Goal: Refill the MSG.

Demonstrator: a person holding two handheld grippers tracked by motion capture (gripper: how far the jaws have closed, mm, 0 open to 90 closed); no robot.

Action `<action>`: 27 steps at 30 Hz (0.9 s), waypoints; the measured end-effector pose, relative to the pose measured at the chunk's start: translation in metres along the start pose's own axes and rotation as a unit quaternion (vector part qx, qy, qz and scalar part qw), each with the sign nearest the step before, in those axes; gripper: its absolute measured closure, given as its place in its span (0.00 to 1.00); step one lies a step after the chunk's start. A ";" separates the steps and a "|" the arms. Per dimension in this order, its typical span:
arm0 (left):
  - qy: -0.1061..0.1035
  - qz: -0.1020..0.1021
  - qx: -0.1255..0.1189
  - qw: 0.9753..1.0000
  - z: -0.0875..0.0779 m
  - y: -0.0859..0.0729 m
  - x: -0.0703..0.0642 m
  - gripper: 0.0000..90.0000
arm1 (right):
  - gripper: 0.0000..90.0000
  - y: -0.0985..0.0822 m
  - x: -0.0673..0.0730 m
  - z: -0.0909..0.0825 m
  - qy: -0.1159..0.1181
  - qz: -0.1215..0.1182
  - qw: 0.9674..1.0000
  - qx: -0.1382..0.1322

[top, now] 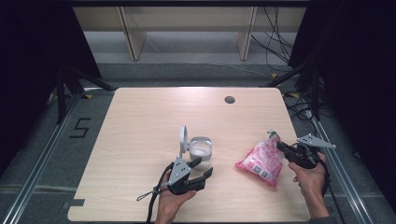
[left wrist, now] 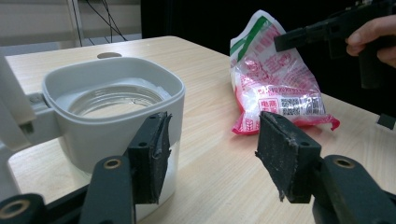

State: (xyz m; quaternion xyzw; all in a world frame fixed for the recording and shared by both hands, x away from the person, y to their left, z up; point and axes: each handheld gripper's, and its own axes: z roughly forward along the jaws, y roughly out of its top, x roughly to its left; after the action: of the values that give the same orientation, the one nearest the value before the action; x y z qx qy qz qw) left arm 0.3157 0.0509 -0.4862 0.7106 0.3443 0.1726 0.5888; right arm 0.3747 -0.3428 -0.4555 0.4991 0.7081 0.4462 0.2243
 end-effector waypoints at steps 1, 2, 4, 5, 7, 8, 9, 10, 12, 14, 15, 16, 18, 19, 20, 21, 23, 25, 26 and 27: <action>0.000 0.001 0.000 1.000 0.000 0.000 0.000 0.48 | 0.98 -0.001 -0.001 0.000 -0.003 -0.004 1.000 0.000; 0.000 0.001 0.001 1.000 0.000 0.000 0.001 0.48 | 0.97 -0.001 -0.003 0.001 -0.003 -0.006 1.000 -0.006; 0.000 0.003 0.002 1.000 -0.001 0.000 0.002 0.48 | 0.96 -0.001 -0.002 -0.001 -0.006 0.000 1.000 0.000; 0.003 -0.001 -0.001 1.000 -0.001 0.000 0.002 0.48 | 0.95 -0.002 -0.001 -0.001 -0.014 -0.001 1.000 -0.001; 0.001 0.007 -0.002 1.000 -0.002 0.001 0.004 0.48 | 0.92 -0.004 -0.002 -0.001 -0.018 0.006 1.000 0.000; -0.001 0.011 -0.001 1.000 -0.003 0.001 0.005 0.48 | 0.91 -0.004 -0.004 -0.001 -0.016 -0.001 1.000 0.000; 0.000 0.012 -0.001 1.000 -0.003 0.001 0.005 0.48 | 0.89 -0.005 -0.004 -0.001 -0.018 0.001 1.000 0.000; 0.002 0.005 -0.005 1.000 -0.003 0.001 0.005 0.48 | 0.88 -0.006 -0.002 -0.002 -0.025 0.013 1.000 0.002; 0.002 0.010 -0.004 1.000 -0.004 0.001 0.007 0.47 | 0.83 -0.007 -0.004 -0.002 -0.028 0.003 1.000 0.000; 0.003 -0.004 -0.008 1.000 -0.004 0.000 0.007 0.47 | 0.77 -0.008 -0.005 -0.004 -0.034 0.011 0.999 -0.001; 0.010 -0.004 -0.003 1.000 -0.006 0.000 0.007 0.47 | 0.76 -0.008 -0.003 -0.006 -0.039 0.021 0.999 0.002; 0.009 -0.002 -0.005 1.000 -0.006 0.000 0.008 0.47 | 0.75 -0.008 -0.003 -0.007 -0.040 0.018 0.999 0.000; 0.009 0.005 -0.004 1.000 -0.007 0.001 0.009 0.47 | 0.72 -0.007 -0.004 -0.011 -0.043 0.020 0.999 -0.008; 0.009 0.005 -0.003 1.000 -0.007 0.001 0.009 0.47 | 0.71 -0.007 -0.003 -0.013 -0.047 0.028 0.998 -0.011; 0.007 0.009 -0.003 1.000 -0.007 0.001 0.009 0.47 | 0.71 -0.007 -0.003 -0.014 -0.049 0.028 0.998 -0.017; 0.009 0.005 -0.003 1.000 -0.007 0.001 0.009 0.47 | 0.71 -0.007 -0.003 -0.015 -0.049 0.019 0.999 -0.012; 0.006 0.002 -0.009 1.000 -0.006 0.000 0.010 0.47 | 0.68 -0.007 0.001 -0.017 -0.045 0.048 0.998 -0.015; 0.003 0.009 -0.005 1.000 -0.007 0.000 0.010 0.47 | 0.65 -0.007 -0.004 -0.019 -0.053 0.026 0.998 -0.011; 0.008 0.003 -0.005 1.000 -0.008 0.000 0.009 0.46 | 0.65 -0.008 -0.001 -0.019 -0.066 0.044 0.997 -0.018; 0.008 -0.002 -0.007 1.000 -0.008 0.000 0.009 0.46 | 0.64 -0.007 -0.004 -0.021 -0.062 0.035 0.997 -0.018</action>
State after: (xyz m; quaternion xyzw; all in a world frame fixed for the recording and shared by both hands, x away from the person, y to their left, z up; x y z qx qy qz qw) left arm 0.3169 0.0632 -0.4861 0.7043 0.3497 0.1795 0.5912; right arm 0.3569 -0.3558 -0.4520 0.5466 0.6667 0.4343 0.2609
